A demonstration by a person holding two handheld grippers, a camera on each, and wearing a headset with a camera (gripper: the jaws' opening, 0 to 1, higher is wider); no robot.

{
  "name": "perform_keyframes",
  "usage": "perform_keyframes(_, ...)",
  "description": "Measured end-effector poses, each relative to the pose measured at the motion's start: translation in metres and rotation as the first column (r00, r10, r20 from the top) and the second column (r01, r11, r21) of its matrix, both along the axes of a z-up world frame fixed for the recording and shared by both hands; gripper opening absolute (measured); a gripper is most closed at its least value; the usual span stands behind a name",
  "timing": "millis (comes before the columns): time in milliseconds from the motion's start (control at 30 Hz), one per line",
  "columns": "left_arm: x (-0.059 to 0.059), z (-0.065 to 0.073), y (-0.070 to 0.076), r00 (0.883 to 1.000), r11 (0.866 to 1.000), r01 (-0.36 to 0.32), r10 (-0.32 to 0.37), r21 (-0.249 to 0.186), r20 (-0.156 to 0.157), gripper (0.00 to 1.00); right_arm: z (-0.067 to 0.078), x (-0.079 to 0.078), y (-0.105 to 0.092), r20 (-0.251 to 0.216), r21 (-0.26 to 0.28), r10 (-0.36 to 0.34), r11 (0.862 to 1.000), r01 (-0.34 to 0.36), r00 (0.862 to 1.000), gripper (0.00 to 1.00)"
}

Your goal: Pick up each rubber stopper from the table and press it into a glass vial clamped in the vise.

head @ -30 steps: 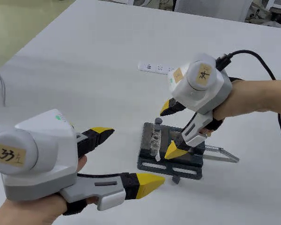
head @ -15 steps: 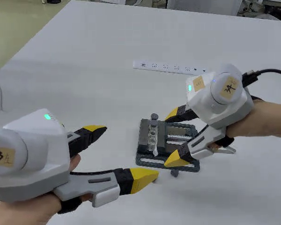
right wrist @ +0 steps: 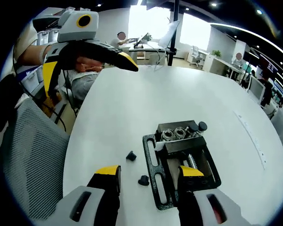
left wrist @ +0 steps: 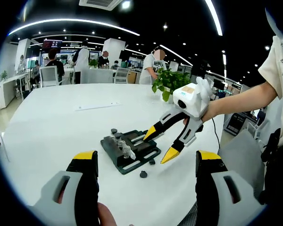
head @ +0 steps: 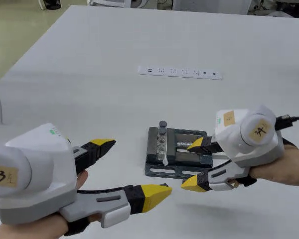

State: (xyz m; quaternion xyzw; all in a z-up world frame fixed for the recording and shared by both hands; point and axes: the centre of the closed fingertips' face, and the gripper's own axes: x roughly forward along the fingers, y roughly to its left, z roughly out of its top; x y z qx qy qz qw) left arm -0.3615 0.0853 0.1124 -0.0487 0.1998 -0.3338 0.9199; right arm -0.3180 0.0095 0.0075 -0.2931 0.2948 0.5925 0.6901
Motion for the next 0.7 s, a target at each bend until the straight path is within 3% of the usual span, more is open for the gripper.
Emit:
perform_keyframes(200, -0.002, -0.001, 0.0, 1.0, 1.0, 0.001, -0.001, 0.004, -0.004, 0.83, -0.011, -0.001, -0.006, 0.023, 0.023, -0.077, 0.997, 0.076, 0.997, 0.33)
perform_keyframes(400, -0.002, -0.002, -0.001, 1.0, 1.0, 0.009, -0.009, 0.007, -0.007, 0.83, -0.018, -0.004, -0.011, 0.012, 0.005, -0.091, 0.996, 0.091, 0.996, 0.21)
perform_keyframes(700, -0.002, -0.002, -0.005, 1.0, 1.0, 0.016, -0.016, 0.005, -0.005, 0.83, -0.035, -0.007, -0.014, 0.015, -0.026, -0.102, 0.994, 0.103, 0.995, 0.16)
